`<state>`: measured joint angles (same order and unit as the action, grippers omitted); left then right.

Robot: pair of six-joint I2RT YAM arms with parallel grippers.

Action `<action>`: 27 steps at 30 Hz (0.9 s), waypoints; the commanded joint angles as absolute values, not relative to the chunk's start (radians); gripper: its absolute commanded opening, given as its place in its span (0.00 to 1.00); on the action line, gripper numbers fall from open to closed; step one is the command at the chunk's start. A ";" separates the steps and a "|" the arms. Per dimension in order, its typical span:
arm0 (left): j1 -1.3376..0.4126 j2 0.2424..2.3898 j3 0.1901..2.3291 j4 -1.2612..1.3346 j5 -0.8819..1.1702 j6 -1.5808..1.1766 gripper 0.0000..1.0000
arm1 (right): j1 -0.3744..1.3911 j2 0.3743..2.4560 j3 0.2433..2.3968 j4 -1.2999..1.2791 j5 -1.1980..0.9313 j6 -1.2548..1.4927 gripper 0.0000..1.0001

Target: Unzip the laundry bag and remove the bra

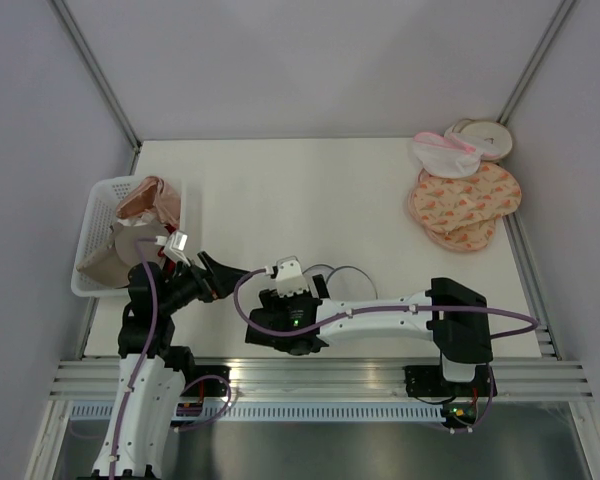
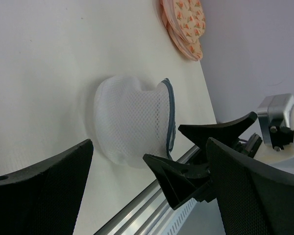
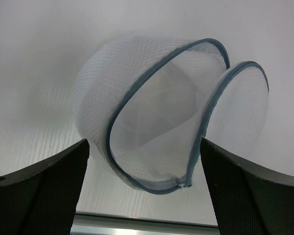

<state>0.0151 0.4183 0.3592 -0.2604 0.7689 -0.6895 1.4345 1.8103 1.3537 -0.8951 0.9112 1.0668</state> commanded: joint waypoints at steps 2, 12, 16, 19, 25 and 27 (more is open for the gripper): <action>0.012 0.410 0.350 -0.256 0.787 -0.650 1.00 | 1.477 1.767 1.374 -1.006 1.015 1.092 0.98; 0.012 0.410 0.345 -0.252 0.787 -0.652 1.00 | 1.468 1.773 1.301 -1.113 1.013 1.221 0.98; 0.012 0.405 0.347 -0.258 0.792 -0.650 1.00 | 1.408 1.674 1.151 -0.851 0.927 1.118 0.98; 0.012 0.403 0.348 -0.264 0.792 -0.650 1.00 | 1.359 1.622 1.045 -0.729 0.893 1.062 0.98; 0.014 0.397 0.351 -0.264 0.793 -0.661 1.00 | 1.281 1.572 0.908 -0.449 0.807 0.867 0.98; 0.012 0.393 0.354 -0.264 0.796 -0.663 1.00 | 1.272 1.566 0.882 -0.402 0.781 0.822 0.82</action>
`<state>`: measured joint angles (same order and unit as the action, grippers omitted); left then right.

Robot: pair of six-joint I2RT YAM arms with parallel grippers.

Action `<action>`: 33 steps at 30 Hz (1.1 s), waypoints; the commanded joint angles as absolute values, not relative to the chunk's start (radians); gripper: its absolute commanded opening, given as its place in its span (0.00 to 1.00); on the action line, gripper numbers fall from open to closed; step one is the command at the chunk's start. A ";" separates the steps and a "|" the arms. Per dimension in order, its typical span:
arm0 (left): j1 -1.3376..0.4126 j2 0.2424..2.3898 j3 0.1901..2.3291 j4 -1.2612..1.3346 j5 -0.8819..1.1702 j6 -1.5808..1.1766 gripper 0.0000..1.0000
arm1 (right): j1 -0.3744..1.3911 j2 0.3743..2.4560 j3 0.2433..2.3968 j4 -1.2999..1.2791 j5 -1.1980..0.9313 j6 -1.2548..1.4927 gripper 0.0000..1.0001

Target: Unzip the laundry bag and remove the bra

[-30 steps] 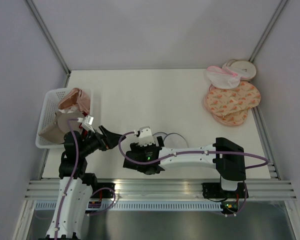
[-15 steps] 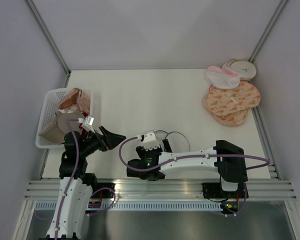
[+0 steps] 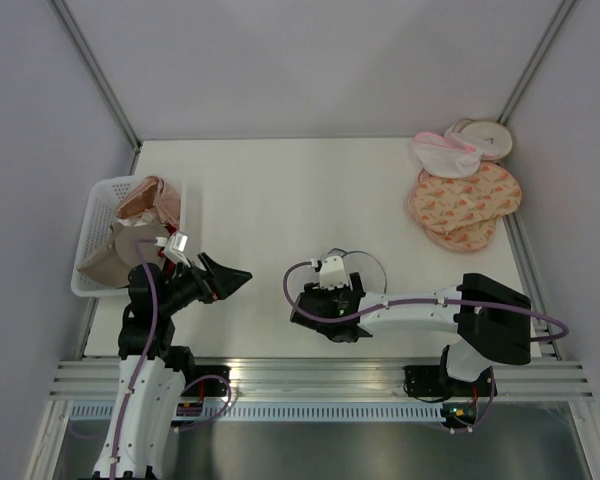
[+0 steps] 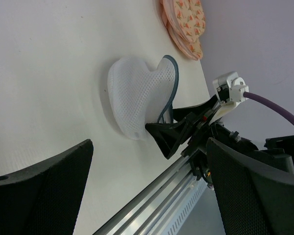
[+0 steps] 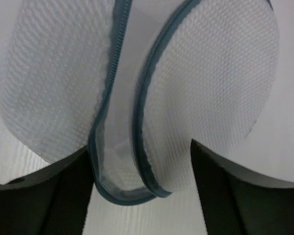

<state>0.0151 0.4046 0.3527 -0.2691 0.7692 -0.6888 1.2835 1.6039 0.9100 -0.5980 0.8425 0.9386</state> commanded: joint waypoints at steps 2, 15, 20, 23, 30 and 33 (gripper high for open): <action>0.011 0.391 0.356 -0.267 0.796 -0.664 1.00 | 1.266 1.566 0.877 -0.371 0.773 0.801 0.65; 0.012 0.376 0.360 -0.268 0.808 -0.683 0.99 | 1.230 1.511 0.914 -0.480 0.834 0.805 0.00; 0.012 0.383 0.373 -0.261 0.828 -0.684 1.00 | 1.131 1.387 0.969 -0.563 0.929 0.789 0.00; 0.011 0.391 0.382 -0.249 0.838 -0.687 1.00 | 0.990 1.277 1.012 -0.558 0.943 0.723 0.00; 0.012 0.429 0.380 -0.201 0.859 -0.713 1.00 | 0.489 1.268 1.181 -0.514 0.875 0.600 0.01; 0.012 0.440 0.379 -0.175 0.864 -0.722 1.00 | 0.311 1.370 1.282 -0.503 0.836 0.592 0.01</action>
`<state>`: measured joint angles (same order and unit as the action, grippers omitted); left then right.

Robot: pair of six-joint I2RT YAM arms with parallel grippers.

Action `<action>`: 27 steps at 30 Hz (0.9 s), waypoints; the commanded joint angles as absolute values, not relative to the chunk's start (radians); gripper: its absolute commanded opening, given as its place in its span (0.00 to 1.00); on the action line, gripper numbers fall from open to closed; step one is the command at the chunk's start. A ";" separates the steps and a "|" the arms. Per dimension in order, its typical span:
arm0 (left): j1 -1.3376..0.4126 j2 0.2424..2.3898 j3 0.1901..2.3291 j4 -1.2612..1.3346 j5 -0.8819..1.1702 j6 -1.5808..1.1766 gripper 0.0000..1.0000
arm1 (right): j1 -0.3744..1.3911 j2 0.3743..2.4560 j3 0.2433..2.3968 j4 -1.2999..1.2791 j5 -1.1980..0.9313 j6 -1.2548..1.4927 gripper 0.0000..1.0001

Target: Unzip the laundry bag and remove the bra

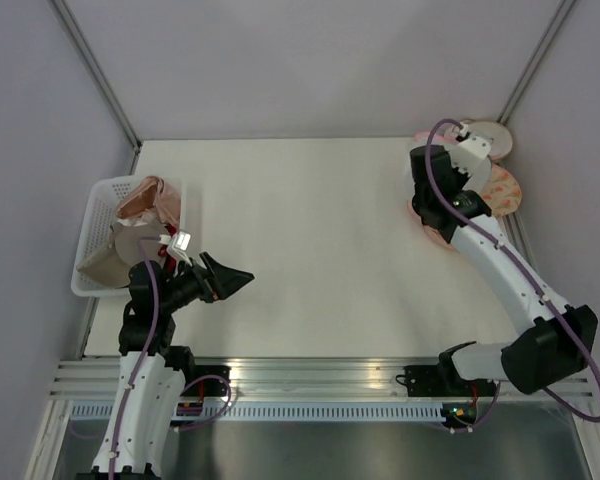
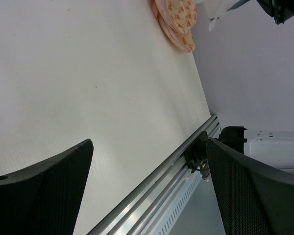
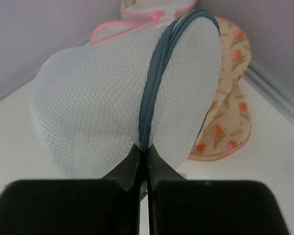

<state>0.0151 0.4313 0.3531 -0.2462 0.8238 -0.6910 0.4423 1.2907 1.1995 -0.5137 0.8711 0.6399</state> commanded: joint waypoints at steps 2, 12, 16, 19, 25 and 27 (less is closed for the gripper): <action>0.012 0.460 0.383 -0.163 0.870 -0.723 1.00 | 0.240 1.464 1.366 -0.502 0.807 0.600 0.00; 0.012 0.531 0.417 -0.114 0.888 -0.724 1.00 | 0.008 1.940 1.940 -0.495 0.865 0.525 0.00; 0.012 0.571 0.422 -0.107 0.887 -0.722 1.00 | -0.051 2.153 2.299 -0.564 0.903 0.477 0.00; 0.012 0.589 0.423 -0.101 0.884 -0.718 1.00 | -0.063 2.298 2.456 -0.552 0.900 0.417 0.00; 0.012 0.630 0.422 -0.084 0.861 -0.707 1.00 | -0.074 2.427 2.419 -0.462 0.764 0.380 0.00; 0.012 0.638 0.414 -0.072 0.854 -0.710 1.00 | -0.075 2.437 2.338 -0.390 0.683 0.376 0.01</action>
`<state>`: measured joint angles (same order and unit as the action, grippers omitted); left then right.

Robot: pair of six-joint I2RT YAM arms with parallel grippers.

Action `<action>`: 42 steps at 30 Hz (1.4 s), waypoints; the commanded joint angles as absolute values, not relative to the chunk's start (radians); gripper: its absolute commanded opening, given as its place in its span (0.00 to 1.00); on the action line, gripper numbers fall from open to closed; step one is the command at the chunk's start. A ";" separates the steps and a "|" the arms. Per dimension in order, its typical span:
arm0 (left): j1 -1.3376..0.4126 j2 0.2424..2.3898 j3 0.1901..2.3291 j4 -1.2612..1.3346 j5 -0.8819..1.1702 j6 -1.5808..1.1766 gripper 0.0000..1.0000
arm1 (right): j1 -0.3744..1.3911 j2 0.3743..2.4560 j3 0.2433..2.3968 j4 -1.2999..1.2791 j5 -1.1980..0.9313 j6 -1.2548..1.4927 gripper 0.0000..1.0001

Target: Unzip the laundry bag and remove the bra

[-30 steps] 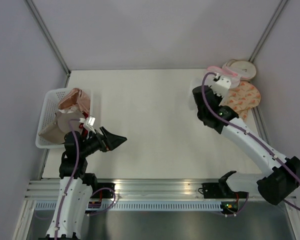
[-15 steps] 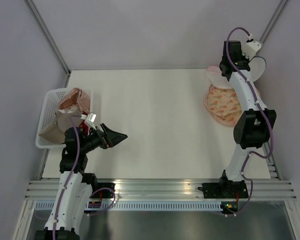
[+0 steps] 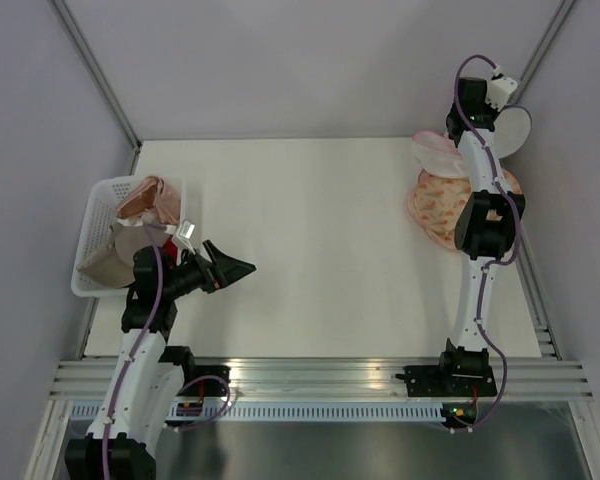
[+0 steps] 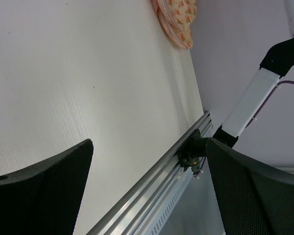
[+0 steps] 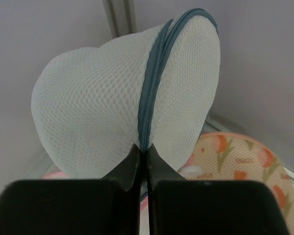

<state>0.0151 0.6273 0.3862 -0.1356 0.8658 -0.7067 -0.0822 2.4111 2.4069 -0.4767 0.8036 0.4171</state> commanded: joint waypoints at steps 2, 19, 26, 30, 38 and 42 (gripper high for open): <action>0.012 0.640 0.410 -0.060 0.850 -0.712 1.00 | -0.075 2.465 2.329 -0.362 0.612 0.367 0.00; 0.012 0.624 0.417 -0.060 0.857 -0.724 1.00 | -0.054 2.168 2.226 -0.361 0.613 0.264 0.67; 0.012 0.597 0.462 -0.066 0.854 -0.707 1.00 | 0.053 1.807 1.854 -0.319 0.292 0.305 0.98; 0.012 0.571 0.491 -0.095 0.848 -0.693 1.00 | 0.184 1.577 1.422 -0.163 0.092 0.295 0.98; 0.012 0.494 0.520 -0.199 0.818 -0.663 1.00 | 0.598 1.212 1.016 -0.149 0.084 0.242 0.98; -0.015 0.445 0.518 -0.225 0.808 -0.643 1.00 | 0.698 1.051 0.855 -0.112 0.036 0.299 0.98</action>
<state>-0.0032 0.4698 0.4854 -0.1951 0.8257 -0.6926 0.6682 1.1706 0.9211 -0.1867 0.0727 0.2710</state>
